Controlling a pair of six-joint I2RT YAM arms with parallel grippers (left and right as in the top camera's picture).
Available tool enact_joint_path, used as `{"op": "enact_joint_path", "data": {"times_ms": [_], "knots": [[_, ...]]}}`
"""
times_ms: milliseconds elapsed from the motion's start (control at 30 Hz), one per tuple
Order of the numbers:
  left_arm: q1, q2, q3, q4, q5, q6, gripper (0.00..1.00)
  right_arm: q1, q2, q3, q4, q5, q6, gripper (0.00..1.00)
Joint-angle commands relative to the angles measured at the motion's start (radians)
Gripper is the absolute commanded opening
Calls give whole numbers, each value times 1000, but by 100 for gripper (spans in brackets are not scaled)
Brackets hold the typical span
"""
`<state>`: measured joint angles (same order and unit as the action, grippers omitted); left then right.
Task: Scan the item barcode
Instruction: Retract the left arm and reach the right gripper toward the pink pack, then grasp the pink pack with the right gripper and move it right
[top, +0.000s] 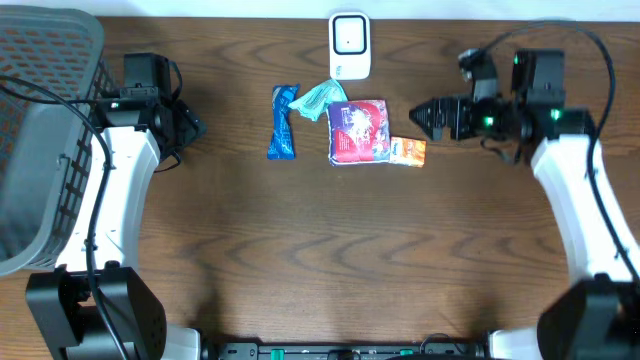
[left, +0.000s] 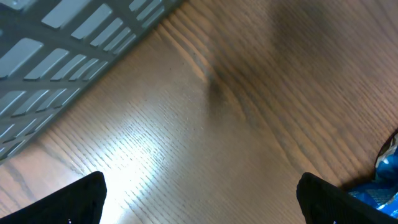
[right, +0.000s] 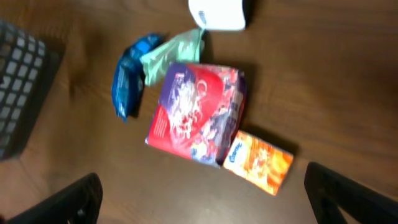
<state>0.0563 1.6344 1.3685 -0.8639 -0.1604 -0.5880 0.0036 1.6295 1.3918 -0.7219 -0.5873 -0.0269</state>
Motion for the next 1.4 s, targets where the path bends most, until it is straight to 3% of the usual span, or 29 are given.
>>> {"op": "enact_joint_path", "data": {"times_ms": [0,300,467,533,667,833,1133,1167,1233,1333,1367], "knots": [[2,4,0,-3,-13,-12,98,-3,53,97,-30,-31,-26,99],[2,4,0,-3,-13,-12,98,57,124,84,145,-58,39,99],[2,4,0,-3,-13,-12,98,106,217,84,253,20,222,99],[2,4,0,-3,-13,-12,98,115,259,84,259,84,295,96],[2,4,0,-3,-13,-12,98,116,346,84,276,80,304,86],[2,4,0,-3,-13,-12,98,124,438,84,294,37,304,66],[2,4,0,-3,-13,-12,98,173,547,84,315,2,303,66],[2,4,0,-3,-13,-12,98,178,550,84,315,6,303,64],[2,4,0,-3,-13,-12,98,183,557,84,314,32,303,47],[2,4,0,-3,-12,-12,98,185,557,84,307,59,303,17],[2,4,0,-3,-12,-12,98,185,557,84,307,58,303,1]]}}
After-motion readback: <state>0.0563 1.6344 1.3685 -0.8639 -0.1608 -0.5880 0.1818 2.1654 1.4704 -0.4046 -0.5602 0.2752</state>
